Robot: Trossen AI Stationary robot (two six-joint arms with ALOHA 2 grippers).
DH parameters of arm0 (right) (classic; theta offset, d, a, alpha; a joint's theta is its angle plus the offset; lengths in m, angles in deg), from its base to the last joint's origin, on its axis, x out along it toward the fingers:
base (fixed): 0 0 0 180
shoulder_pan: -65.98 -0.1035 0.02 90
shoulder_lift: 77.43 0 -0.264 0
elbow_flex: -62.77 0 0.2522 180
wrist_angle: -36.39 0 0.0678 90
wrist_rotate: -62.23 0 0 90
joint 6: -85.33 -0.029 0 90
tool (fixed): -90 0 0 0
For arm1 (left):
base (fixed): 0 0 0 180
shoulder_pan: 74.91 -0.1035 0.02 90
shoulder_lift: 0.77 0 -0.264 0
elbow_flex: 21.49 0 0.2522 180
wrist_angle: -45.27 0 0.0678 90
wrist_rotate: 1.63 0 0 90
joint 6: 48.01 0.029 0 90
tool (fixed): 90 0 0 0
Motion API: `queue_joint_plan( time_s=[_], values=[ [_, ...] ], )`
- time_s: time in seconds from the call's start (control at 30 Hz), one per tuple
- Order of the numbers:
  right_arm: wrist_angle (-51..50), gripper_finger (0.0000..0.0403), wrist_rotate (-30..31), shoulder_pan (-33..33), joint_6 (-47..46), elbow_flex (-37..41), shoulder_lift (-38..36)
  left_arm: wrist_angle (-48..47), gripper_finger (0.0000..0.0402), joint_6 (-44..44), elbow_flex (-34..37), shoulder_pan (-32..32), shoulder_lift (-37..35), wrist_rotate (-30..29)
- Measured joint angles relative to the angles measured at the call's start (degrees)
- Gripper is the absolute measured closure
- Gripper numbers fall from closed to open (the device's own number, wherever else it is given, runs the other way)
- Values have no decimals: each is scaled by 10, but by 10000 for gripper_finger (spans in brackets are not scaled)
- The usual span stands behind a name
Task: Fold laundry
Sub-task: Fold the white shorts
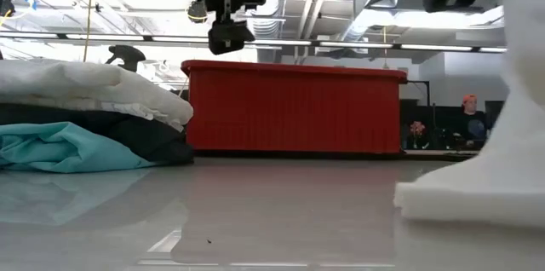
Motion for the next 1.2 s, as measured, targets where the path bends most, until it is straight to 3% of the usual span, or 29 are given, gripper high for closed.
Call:
queue_joint_plan(
  time_s=[0.2, 0.43, 0.63, 0.83, 1.1, 1.2],
  values=[
    [33, 379, 18, 39, 17, 0, 0, -29, 139, 17, 0, 52, 0, -53],
    [101, 379, 34, 176, 15, 0, 1, -88, 139, 10, 0, 76, 0, -134],
    [145, 379, 12, 250, 9, 0, -15, -105, 139, -4, 0, 86, 0, -236],
    [136, 379, -17, 303, -16, 0, -15, -102, 139, -35, 0, 96, 0, -277],
    [152, 379, -27, 340, -14, 0, -15, -59, 139, -85, 0, 165, 0, -488],
    [174, 379, -39, 351, -5, 0, -15, -16, 139, -102, 11, 206, 0, -595]
  ],
)
